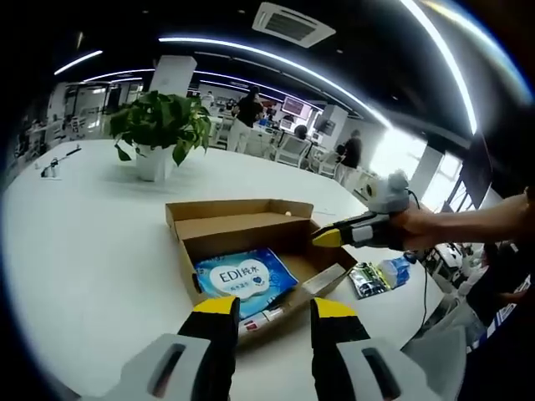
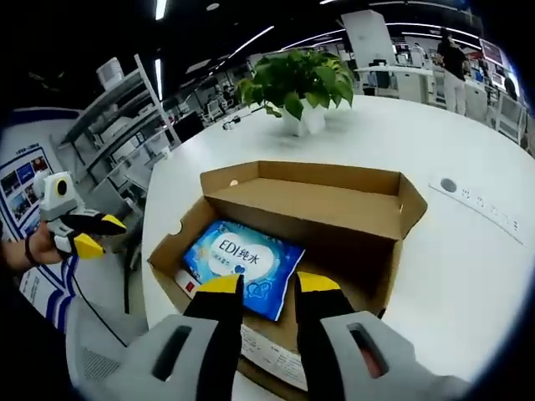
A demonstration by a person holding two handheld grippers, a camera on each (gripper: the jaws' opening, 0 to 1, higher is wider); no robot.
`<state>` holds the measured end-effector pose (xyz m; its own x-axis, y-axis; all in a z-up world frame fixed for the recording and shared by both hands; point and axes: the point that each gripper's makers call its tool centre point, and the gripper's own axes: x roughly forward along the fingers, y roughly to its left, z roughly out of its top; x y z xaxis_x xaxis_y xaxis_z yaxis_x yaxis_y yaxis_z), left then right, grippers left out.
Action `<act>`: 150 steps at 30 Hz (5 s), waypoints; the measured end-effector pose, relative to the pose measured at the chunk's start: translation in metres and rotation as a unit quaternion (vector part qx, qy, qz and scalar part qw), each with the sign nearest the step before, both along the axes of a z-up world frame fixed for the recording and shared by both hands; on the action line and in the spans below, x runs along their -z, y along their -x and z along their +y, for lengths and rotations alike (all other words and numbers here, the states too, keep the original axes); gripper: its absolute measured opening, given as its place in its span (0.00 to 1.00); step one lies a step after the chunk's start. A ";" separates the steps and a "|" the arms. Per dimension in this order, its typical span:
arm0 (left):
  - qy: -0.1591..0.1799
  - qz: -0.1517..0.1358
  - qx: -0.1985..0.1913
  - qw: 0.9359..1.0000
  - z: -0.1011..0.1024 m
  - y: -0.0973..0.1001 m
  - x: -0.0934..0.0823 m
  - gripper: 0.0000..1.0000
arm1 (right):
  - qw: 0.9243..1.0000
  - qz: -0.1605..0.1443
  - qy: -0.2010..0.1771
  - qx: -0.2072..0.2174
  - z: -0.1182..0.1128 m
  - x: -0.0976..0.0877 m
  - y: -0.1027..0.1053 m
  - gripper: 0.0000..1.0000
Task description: Operate the shoe box by opening the lid, removing the specified soft item, and placing it in the target area until the item is outside and the box remains undamaged.
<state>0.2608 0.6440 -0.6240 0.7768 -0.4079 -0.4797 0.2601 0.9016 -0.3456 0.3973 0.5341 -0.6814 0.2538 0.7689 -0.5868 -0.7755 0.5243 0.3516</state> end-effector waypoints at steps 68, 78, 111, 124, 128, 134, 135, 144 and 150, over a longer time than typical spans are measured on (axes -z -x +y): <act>-0.013 0.048 0.030 0.998 -0.014 -0.040 0.034 0.33 | 0.986 0.044 0.152 0.061 -0.023 0.082 -0.027 0.00; -0.032 0.087 0.020 0.995 -0.020 -0.069 0.051 0.33 | 0.987 0.045 0.140 0.061 -0.020 0.080 -0.031 0.00; -0.046 0.277 -0.052 0.958 -0.026 -0.092 0.151 0.31 | 0.989 0.014 0.134 0.053 -0.019 0.065 -0.011 0.00; -0.017 0.259 -0.068 0.963 -0.023 -0.097 0.142 0.09 | 0.989 0.017 0.137 0.060 -0.020 0.067 -0.012 0.00; 0.001 0.253 -0.071 0.965 -0.023 -0.096 0.136 0.05 | 0.990 0.014 0.128 0.057 -0.020 0.064 -0.008 0.00; 0.006 0.241 -0.070 0.968 -0.021 -0.094 0.127 0.05 | 0.992 0.028 0.102 0.071 -0.021 0.059 -0.008 0.00; 0.006 0.239 -0.067 0.969 -0.022 -0.093 0.126 0.05 | 0.992 0.027 0.102 0.071 -0.021 0.060 -0.006 0.00; 0.010 0.224 -0.069 0.972 -0.021 -0.093 0.113 0.05 | 0.993 0.020 0.092 0.075 -0.020 0.052 -0.008 0.00; 0.011 0.200 -0.071 0.977 -0.017 -0.097 0.091 0.05 | 0.994 0.000 0.076 0.075 -0.018 0.038 -0.014 0.00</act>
<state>0.3576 0.6266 -0.7145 0.5781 -0.3231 -0.7493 -0.0280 0.9099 -0.4140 0.4115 0.5160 -0.7194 0.3585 0.6252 -0.6933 -0.6849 0.6808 0.2598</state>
